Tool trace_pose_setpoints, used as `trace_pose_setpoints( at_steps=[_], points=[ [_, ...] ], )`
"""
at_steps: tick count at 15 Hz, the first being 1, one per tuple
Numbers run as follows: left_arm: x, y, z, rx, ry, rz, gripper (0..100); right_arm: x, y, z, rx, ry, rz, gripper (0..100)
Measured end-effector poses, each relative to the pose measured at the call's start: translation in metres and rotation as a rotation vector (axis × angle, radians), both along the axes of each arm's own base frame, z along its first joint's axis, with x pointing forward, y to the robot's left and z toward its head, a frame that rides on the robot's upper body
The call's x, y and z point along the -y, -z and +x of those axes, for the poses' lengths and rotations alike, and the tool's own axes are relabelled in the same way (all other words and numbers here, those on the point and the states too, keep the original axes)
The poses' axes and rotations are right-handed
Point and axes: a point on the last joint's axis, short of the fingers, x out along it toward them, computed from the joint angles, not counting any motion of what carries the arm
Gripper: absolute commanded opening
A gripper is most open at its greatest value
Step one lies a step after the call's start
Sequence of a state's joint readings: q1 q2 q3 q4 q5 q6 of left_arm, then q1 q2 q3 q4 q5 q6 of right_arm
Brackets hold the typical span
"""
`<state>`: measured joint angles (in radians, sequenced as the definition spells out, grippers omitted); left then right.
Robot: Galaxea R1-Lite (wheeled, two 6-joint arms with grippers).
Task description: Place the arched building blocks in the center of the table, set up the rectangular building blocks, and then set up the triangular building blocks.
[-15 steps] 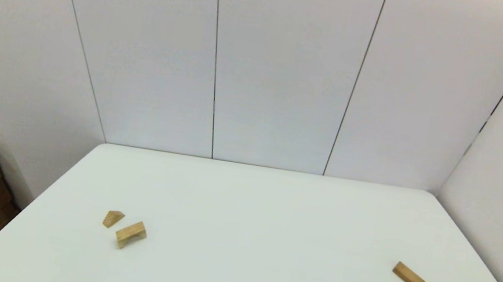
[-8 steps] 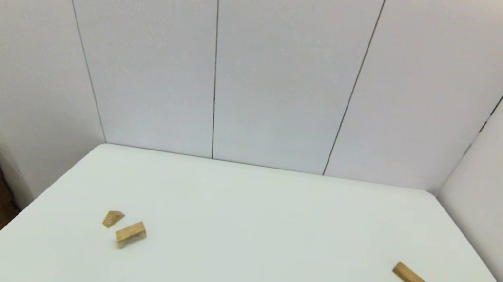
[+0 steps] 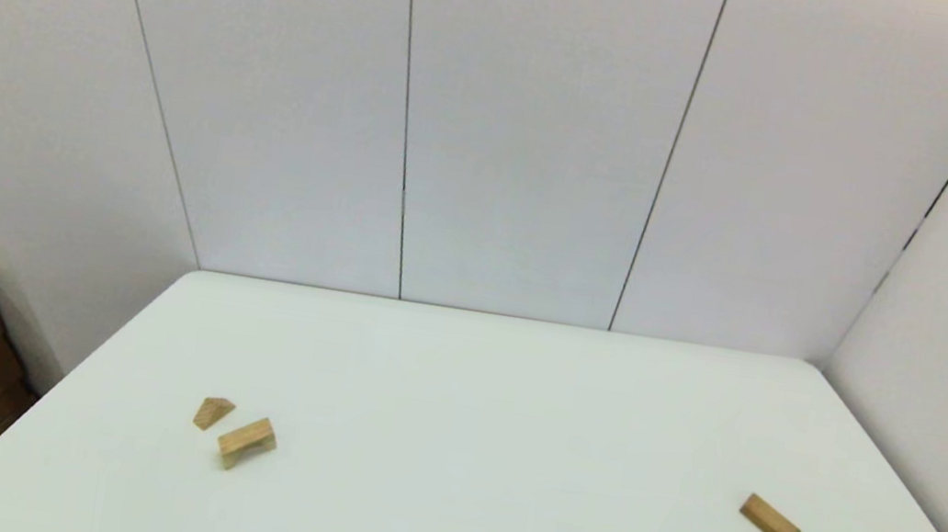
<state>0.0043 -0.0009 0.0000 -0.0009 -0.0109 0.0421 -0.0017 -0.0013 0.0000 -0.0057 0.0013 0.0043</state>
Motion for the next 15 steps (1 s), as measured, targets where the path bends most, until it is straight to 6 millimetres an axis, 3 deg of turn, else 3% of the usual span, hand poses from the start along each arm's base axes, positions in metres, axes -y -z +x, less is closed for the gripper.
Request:
trace_pose_setpoints(
  at_steps=[5,9,11,15],
  points=[
    [0.000,-0.001,0.000,0.002,-0.009,0.009,100,0.000,0.000,0.000,0.000,0.000,0.000,100],
    [-0.001,-0.037,0.000,-0.037,-0.026,-0.001,100,0.000,0.000,0.000,0.000,0.000,0.000,100],
    [-0.001,-0.061,0.016,-0.134,-0.020,-0.003,100,0.000,0.000,0.000,0.000,0.000,0.000,100],
    [0.001,-0.092,0.077,-0.378,0.076,0.024,100,0.000,0.000,0.000,0.000,0.000,0.000,100]
  ],
)
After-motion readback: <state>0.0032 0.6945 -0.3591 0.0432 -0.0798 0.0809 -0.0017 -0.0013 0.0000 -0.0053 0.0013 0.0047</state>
